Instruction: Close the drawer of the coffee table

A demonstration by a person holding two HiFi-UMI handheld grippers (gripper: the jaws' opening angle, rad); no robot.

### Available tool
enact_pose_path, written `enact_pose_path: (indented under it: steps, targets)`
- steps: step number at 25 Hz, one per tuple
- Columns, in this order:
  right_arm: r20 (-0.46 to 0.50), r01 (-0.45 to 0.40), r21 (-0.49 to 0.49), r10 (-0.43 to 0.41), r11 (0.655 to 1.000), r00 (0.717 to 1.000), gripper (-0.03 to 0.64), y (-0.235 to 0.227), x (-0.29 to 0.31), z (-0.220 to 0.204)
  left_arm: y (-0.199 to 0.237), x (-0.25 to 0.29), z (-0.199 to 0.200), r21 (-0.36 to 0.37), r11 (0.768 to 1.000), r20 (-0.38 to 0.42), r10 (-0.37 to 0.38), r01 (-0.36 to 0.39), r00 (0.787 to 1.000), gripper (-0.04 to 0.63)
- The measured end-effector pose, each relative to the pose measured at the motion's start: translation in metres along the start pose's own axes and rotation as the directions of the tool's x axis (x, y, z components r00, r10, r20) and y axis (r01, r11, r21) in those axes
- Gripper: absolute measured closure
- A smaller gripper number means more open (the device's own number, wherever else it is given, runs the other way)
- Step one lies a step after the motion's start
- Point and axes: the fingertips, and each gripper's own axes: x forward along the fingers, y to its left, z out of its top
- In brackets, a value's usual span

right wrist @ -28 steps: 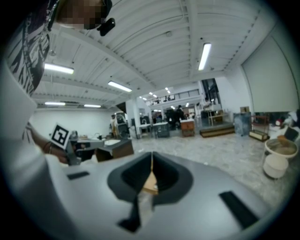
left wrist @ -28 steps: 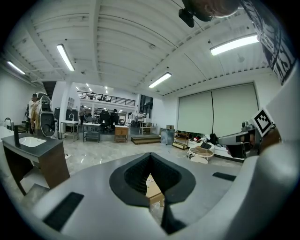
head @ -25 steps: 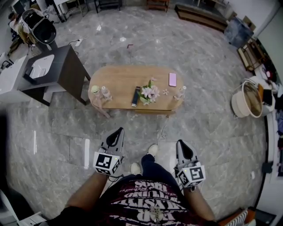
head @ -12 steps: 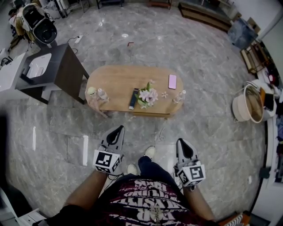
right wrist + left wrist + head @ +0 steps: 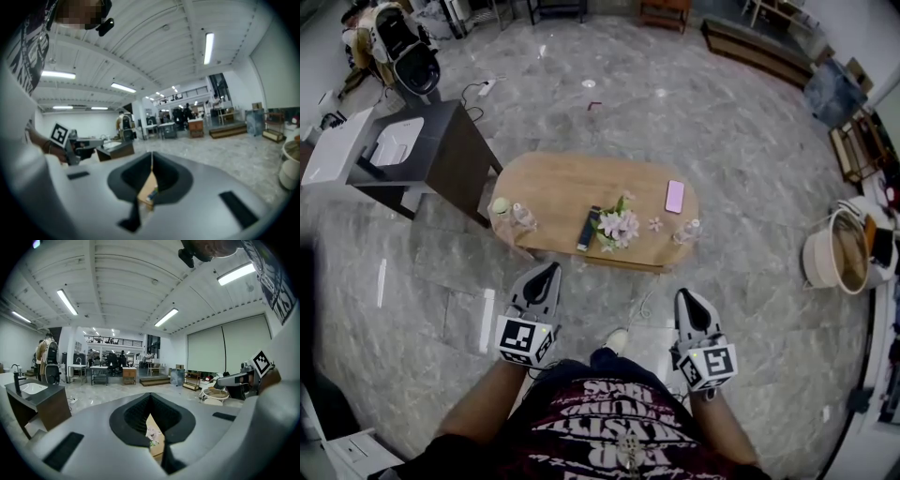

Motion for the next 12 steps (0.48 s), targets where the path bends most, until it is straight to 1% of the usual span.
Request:
enact_pose_path:
  steps: [3, 5, 12]
  targets:
    - [0.012, -0.032, -0.006, 0.032, 0.999, 0.999, 0.581, -0.009, 0.012, 0.003, 0.002, 0.008, 0.007, 0.009, 0.999, 0.016, 0.031, -0.031, 0.999, 0.572]
    - [0.010, -0.045, -0.004, 0.045, 0.999, 0.999, 0.581, -0.013, 0.018, 0.002, 0.003, 0.012, 0.007, 0.011, 0.999, 0.012, 0.046, -0.046, 0.999, 0.572]
    - [-0.004, -0.059, 0.031, 0.059, 0.998, 0.998, 0.581, -0.023, 0.025, -0.009, 0.007, 0.012, 0.005, 0.020, 0.997, -0.008, 0.077, -0.077, 0.997, 0.572]
